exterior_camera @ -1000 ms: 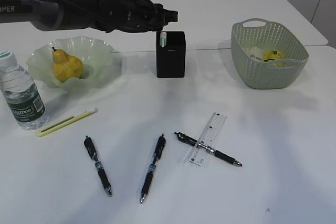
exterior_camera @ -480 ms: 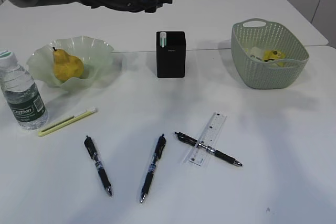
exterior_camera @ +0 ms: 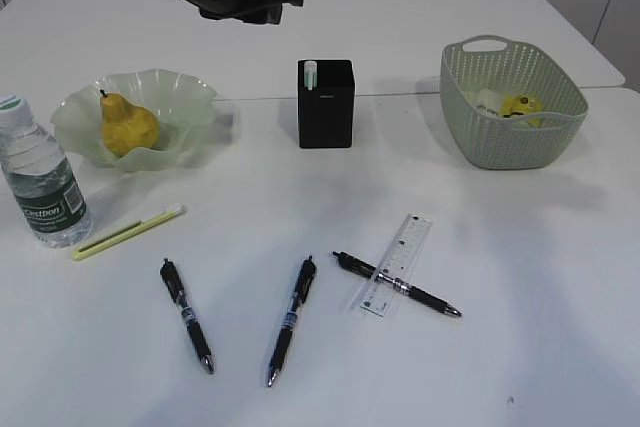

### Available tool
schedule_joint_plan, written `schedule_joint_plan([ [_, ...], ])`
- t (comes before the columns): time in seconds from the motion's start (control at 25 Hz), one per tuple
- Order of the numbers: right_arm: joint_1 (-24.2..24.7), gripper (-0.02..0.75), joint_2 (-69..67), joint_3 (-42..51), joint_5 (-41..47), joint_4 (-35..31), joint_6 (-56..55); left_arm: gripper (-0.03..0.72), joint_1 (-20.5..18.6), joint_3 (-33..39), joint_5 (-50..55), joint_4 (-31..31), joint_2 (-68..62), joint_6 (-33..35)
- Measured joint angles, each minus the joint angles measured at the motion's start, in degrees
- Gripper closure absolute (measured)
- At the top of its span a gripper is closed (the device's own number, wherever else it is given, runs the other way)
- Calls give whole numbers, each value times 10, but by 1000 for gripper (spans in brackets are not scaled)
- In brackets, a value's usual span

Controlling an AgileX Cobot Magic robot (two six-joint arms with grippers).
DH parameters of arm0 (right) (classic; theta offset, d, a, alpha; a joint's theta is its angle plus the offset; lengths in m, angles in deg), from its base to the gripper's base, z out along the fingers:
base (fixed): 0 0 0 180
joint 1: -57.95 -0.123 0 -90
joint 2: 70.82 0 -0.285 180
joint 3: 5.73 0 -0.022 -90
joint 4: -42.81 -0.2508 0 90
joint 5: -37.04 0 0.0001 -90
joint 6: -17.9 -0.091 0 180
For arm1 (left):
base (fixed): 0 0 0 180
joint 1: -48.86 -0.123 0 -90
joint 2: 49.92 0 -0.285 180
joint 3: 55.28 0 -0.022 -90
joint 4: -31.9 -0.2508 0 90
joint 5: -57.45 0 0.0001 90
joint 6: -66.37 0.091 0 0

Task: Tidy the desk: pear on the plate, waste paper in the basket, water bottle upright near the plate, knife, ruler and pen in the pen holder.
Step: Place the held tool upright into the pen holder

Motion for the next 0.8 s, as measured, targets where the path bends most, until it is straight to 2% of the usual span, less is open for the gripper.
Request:
schedule_joint_plan([
  [0.32, 0, 265, 0, 0, 0, -4, 0, 451, 0, 0, 150, -12, 37, 14],
  [0.56, 0, 265, 0, 0, 0, -5, 0, 451, 0, 0, 281, -5, 48, 80],
  [0.8, 0, 265, 0, 0, 1, -5, 0, 451, 0, 0, 338, 44, 48, 161],
])
